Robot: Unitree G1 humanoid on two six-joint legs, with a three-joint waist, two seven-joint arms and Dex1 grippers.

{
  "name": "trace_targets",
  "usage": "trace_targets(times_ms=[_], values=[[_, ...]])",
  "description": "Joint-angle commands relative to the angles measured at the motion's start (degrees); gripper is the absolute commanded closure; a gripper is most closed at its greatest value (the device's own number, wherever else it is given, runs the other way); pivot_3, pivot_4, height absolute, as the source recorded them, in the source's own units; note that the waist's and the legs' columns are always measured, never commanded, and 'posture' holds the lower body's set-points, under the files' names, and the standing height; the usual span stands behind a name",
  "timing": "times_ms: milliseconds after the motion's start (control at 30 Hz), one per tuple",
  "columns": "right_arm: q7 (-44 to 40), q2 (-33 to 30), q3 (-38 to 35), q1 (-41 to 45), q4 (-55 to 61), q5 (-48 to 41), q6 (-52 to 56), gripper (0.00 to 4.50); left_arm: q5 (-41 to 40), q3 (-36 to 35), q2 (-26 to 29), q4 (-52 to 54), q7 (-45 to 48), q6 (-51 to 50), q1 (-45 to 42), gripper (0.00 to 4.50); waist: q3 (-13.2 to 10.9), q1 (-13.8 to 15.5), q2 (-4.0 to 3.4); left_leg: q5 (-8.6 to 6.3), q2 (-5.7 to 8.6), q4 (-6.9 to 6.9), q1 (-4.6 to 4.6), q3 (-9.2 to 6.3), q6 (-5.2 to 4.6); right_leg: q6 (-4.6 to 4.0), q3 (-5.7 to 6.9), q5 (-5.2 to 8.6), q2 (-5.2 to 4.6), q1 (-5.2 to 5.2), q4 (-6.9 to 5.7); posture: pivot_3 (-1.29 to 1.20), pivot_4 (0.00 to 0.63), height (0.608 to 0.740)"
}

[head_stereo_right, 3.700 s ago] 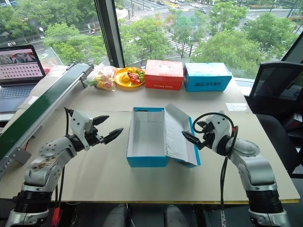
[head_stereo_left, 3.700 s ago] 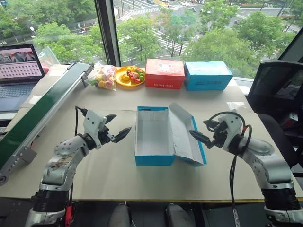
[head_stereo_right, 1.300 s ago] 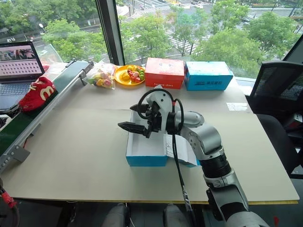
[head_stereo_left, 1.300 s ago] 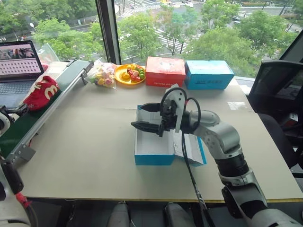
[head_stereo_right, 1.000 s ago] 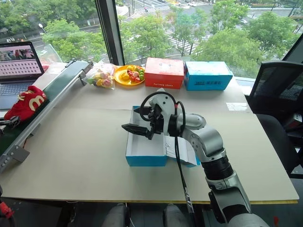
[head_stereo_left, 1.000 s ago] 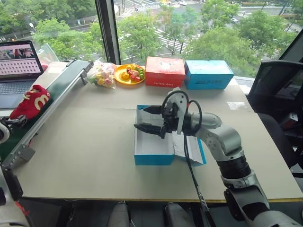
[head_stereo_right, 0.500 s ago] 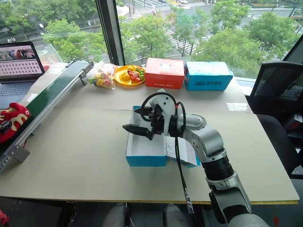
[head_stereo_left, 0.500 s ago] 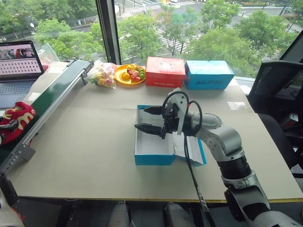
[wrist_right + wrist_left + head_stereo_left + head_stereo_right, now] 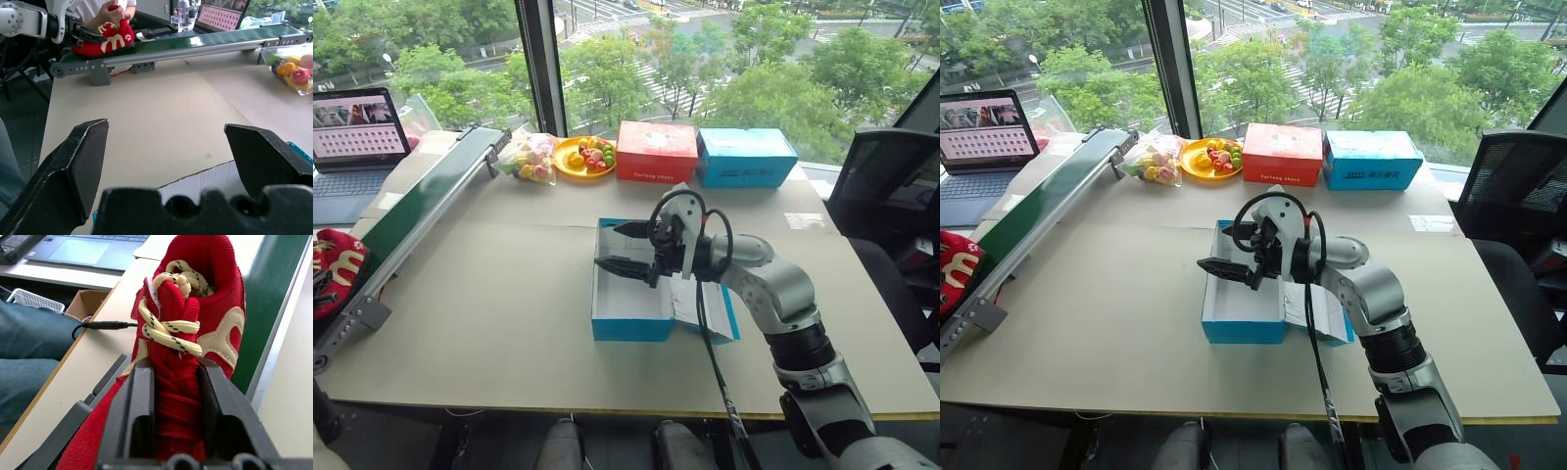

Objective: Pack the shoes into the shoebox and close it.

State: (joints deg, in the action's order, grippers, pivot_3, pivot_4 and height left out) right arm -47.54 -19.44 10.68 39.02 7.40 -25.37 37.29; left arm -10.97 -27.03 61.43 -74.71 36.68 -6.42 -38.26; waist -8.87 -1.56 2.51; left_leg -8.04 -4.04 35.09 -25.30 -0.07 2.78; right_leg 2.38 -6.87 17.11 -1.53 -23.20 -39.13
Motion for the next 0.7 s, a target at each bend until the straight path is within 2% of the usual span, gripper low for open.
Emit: trace_targets(times_ms=[33, 100, 167, 233, 367, 433, 533, 700], values=[[-0.1, -0.3, -0.7, 1.0, 1.4, 0.0, -0.7, 0.0, -1.2, 0.2, -1.4, 3.0, 1.7, 0.3, -1.5, 4.2, 0.0, 0.6, 0.0, 0.01, 0.0, 0.0, 0.0, 0.0, 0.01, 0.0, 0.01, 0.0, 0.0, 0.0, 0.0, 0.0, 0.15, 0.739], [-0.1, -0.3, -0.9, 1.1, 1.4, -0.1, -0.6, 0.0, -2.3, -0.2, -2.1, 4.7, 2.8, -0.1, -2.5, 4.2, 0.0, 1.2, 0.0, 0.03, 0.0, 0.0, -0.02, 0.0, 0.04, -0.01, 0.02, 0.0, 0.0, 0.0, 0.01, 0.0, 0.15, 0.739], [0.8, 0.1, -3.0, 1.2, 1.2, -1.7, 0.3, 0.0, -7.7, 1.8, -7.4, 18.1, 13.3, -6.7, -0.8, 4.2, 0.0, 1.9, 0.01, 0.05, 0.0, 0.01, -0.09, 0.0, 0.08, -0.02, 0.07, -0.01, -0.02, -0.01, 0.03, 0.0, 0.15, 0.739], [1.7, 0.7, -5.0, 1.1, 0.6, -3.2, 1.3, 0.0, -13.5, 3.6, -12.0, 34.7, 17.5, -14.5, 3.3, 4.2, 0.0, 2.8, 0.0, 0.2, -0.03, 0.0, -0.27, 0.0, 0.3, -0.05, 0.29, -0.02, -0.13, 0.0, 0.04, 0.0, 0.15, 0.739], [5.1, 2.8, -11.0, 0.9, -0.9, -8.4, 5.3, 0.0, -21.9, 5.4, -18.3, 59.5, 15.4, -25.9, 7.9, 4.2, 0.1, 1.8, 0.29, 0.38, -0.32, 0.05, -0.64, 0.07, 0.58, -0.11, 0.56, -0.06, -0.14, -0.1, 0.17, 0.0, 0.15, 0.739], [6.9, 3.1, -14.5, 0.9, -1.1, -12.2, 9.0, 0.0, -24.7, 7.6, -20.9, 68.5, 13.7, -30.3, 8.1, 4.2, 0.1, 1.0, 0.3, 0.38, -0.37, 0.04, -0.74, 0.02, 0.57, -0.12, 0.56, -0.07, -0.06, -0.17, 0.16, 0.0, 0.15, 0.739], [11.2, 3.2, -21.7, 0.4, -1.2, -19.2, 15.6, 0.0, -27.4, 11.1, -24.9, 77.5, 10.2, -34.6, 5.5, 4.2, 0.1, 0.3, 0.23, 0.37, -0.41, -0.09, -0.7, -0.03, 0.56, -0.12, 0.55, -0.07, 0.02, -0.19, 0.14, 0.0, 0.15, 0.739], [16.7, 3.5, -27.2, -0.4, -0.1, -25.5, 21.0, 0.0, -30.2, 13.4, -29.3, 83.1, 6.2, -38.1, 1.8, 4.2, 0.1, -0.6, 0.21, 0.38, -0.38, -0.03, -0.62, -0.04, 0.54, -0.12, 0.49, -0.07, 0.04, -0.12, 0.15, 0.0, 0.15, 0.739]])
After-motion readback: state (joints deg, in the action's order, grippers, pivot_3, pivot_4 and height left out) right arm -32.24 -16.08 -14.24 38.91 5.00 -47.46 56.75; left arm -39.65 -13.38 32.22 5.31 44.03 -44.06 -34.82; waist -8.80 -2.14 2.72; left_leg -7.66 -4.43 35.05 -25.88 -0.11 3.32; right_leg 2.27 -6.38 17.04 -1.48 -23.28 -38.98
